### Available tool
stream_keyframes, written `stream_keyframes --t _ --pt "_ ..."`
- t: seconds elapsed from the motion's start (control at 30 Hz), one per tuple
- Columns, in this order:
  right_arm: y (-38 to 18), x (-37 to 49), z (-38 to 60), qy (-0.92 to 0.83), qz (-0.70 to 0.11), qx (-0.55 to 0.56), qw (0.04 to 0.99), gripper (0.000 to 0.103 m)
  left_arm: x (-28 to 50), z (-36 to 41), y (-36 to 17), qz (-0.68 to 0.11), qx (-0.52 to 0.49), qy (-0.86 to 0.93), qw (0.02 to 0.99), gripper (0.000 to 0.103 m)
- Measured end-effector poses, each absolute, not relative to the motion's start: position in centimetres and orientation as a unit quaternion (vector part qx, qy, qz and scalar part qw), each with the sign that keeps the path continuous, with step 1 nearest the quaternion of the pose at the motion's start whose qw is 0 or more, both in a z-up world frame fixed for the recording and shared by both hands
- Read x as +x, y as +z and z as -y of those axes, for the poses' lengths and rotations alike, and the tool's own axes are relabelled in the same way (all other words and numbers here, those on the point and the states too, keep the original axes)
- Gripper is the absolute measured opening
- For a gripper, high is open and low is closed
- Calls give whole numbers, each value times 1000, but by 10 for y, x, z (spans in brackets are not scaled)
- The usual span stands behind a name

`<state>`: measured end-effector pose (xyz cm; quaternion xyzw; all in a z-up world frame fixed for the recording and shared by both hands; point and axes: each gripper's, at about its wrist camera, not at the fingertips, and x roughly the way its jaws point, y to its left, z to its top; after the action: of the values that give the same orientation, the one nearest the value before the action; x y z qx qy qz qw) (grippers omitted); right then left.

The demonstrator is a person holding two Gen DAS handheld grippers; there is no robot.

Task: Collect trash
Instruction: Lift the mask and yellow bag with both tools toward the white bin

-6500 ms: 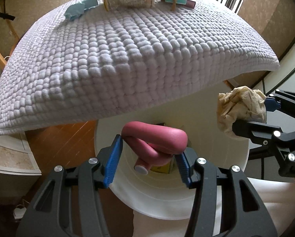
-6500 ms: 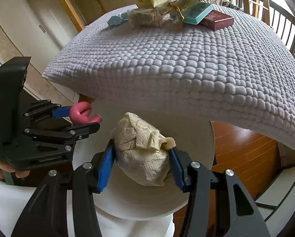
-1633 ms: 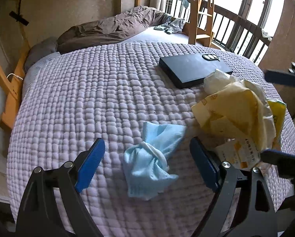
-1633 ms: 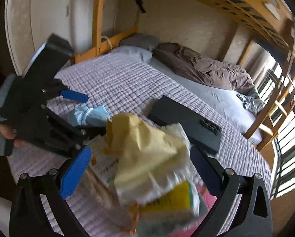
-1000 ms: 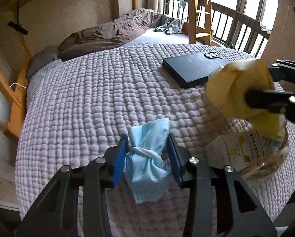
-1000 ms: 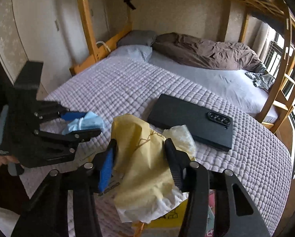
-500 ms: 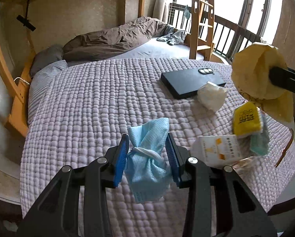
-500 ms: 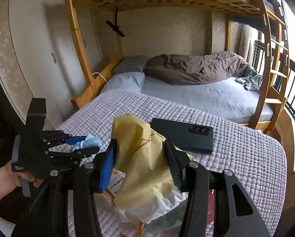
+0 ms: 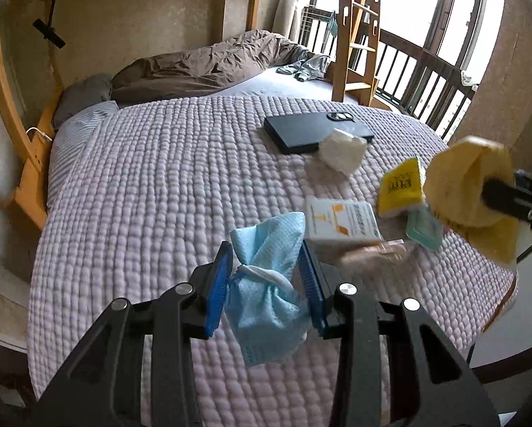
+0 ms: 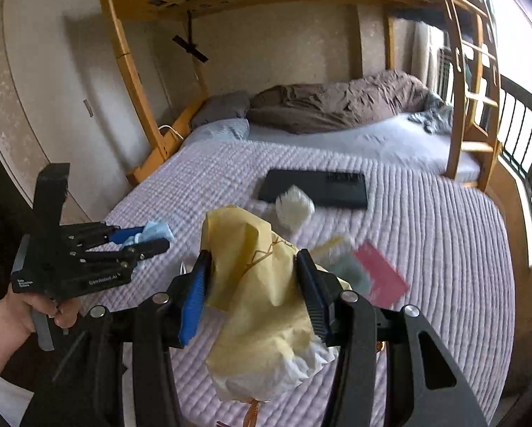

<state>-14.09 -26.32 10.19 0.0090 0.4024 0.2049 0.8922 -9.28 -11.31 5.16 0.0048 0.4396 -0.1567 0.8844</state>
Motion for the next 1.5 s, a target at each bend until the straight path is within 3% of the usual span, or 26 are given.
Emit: stream_keyframes --t 0.43,1.5 --pt "65 -190 275 157 -449 51 878 48 -133 136 53 -453 16 -156 878 41" --pt "69 -258 275 170 -455 68 872 48 -200 143 64 -461 28 -177 869 41"
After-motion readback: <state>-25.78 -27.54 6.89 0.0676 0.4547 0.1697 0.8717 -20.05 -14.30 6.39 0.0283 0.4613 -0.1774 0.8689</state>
